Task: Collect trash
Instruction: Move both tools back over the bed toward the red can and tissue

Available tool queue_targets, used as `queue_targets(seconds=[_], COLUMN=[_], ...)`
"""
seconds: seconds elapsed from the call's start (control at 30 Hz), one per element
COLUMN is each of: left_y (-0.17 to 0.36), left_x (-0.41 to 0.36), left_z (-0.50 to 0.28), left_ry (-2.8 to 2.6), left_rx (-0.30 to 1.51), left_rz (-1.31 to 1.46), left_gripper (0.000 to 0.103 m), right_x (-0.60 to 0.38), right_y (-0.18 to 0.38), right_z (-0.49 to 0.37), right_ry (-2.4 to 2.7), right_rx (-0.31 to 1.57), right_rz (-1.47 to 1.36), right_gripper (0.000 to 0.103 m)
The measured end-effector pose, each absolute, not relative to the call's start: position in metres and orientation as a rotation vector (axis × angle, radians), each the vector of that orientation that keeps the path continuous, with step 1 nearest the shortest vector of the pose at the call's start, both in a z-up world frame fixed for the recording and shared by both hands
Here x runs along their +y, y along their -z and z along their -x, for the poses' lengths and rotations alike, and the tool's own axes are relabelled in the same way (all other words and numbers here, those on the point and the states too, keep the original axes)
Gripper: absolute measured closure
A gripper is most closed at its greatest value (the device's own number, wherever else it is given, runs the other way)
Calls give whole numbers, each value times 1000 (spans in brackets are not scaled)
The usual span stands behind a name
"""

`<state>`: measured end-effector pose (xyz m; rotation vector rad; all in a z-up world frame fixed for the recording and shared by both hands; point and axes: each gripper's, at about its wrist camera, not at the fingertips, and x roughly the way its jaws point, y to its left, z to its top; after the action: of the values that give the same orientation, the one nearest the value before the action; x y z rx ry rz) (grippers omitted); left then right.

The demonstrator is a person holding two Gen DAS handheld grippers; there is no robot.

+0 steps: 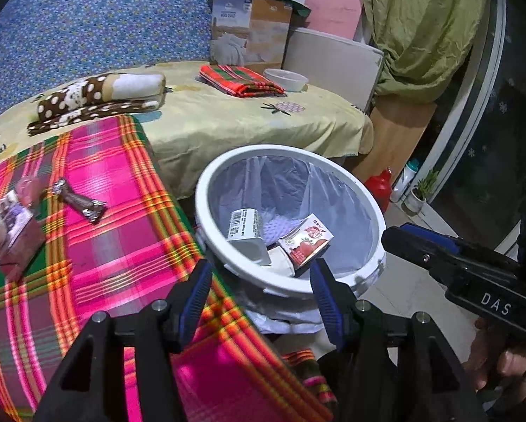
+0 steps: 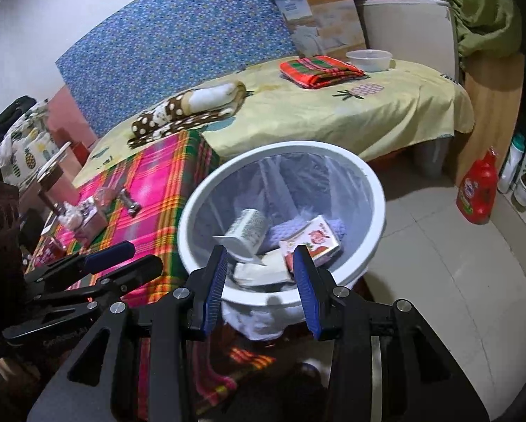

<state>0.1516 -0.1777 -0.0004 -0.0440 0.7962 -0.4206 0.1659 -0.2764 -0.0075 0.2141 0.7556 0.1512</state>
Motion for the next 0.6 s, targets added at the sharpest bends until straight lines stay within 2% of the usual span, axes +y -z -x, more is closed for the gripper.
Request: queue_targets(seconds=[0.6], left_y=[-10], left_x=[-114], left_z=[-107], left_ry=[310], left_rx=[745], left_rz=[96], left_gripper=[43], right_x=[-220], right_y=[-7], right_z=[-142], right_ry=[-284], right_rx=[716], right_rz=[-150], right_gripper=[62])
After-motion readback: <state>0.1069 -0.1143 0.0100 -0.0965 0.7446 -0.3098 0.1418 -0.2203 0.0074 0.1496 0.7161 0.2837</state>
